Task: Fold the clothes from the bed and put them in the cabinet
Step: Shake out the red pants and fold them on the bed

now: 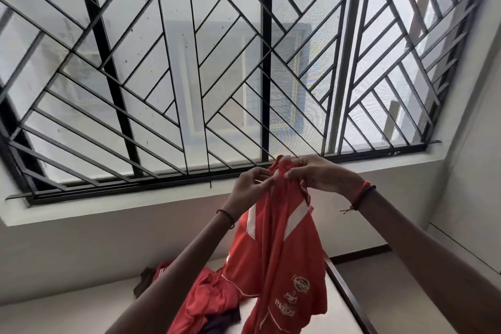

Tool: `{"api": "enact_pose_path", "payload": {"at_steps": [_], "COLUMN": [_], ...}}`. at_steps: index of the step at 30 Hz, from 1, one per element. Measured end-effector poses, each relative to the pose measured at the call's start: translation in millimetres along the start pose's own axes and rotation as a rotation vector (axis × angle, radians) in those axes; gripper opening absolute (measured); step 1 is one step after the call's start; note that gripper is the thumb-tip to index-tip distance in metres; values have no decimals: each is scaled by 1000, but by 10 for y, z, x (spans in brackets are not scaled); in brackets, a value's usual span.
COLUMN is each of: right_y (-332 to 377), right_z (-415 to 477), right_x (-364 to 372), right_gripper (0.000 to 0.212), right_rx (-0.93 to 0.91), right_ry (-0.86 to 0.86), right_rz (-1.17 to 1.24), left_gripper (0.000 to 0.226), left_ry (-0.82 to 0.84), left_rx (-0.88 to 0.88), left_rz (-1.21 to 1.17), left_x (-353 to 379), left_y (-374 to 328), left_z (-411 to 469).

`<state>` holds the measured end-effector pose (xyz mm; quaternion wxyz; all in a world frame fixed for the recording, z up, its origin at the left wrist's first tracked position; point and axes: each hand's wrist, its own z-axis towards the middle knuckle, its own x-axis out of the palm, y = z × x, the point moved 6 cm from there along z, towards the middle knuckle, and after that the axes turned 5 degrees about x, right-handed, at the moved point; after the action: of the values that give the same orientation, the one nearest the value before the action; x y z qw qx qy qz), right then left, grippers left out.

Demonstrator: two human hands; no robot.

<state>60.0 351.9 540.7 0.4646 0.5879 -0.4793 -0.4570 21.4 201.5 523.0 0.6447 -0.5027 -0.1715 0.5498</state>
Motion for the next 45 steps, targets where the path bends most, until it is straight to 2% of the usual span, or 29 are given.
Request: {"api": "enact_pose_path", "payload": {"at_steps": [3,7,10,11,13,16,19,24,28,32,36,38,45], "right_y": [-28,-50,-81,-92,-69,-37,-20,0,-10,-66,-62,-79,-94], "right_z": [22,50,90,108,75,1,-27,5,7,16,-25,-10,64], "right_x": [1,4,-3,-11,48,94,136,234,288,327,380,350,255], "right_gripper": [36,40,64,66,59,19,11,17,13,18,30,37,30], "right_rx": [-14,-27,-41,-49,-44,-24,-41,-101,-63,-9,-25,-30,-104], "right_ry": [-18,-57,-70,-70,-47,-85,-114,-38,-11,106,193,174,10], "right_rz": [-25,10,22,31,39,-13,-135,-49,4,188,137,102,20], "left_gripper": [21,16,14,13,9,8,15,16,17,18,22,21,23], "left_ry": [6,66,87,75,52,43,42,23,11,-2,-17,-6,40], "left_rx": [-41,-187,-261,-270,-268,-262,-251,-199,-163,-160,-154,-154,-214], "left_rz": [-49,-264,-326,-334,-327,-305,-275,-190,-123,-120,-97,-112,-157], "left_x": [-11,32,30,13,-17,-42,-58,-109,-142,-179,-191,-183,-138], "left_y": [4,9,41,32,21,3,9,-1,25,60,28,12,26], "left_z": [-43,-124,-135,-128,-103,-83,-87,-102,-105,-121,-127,-131,-140]}}
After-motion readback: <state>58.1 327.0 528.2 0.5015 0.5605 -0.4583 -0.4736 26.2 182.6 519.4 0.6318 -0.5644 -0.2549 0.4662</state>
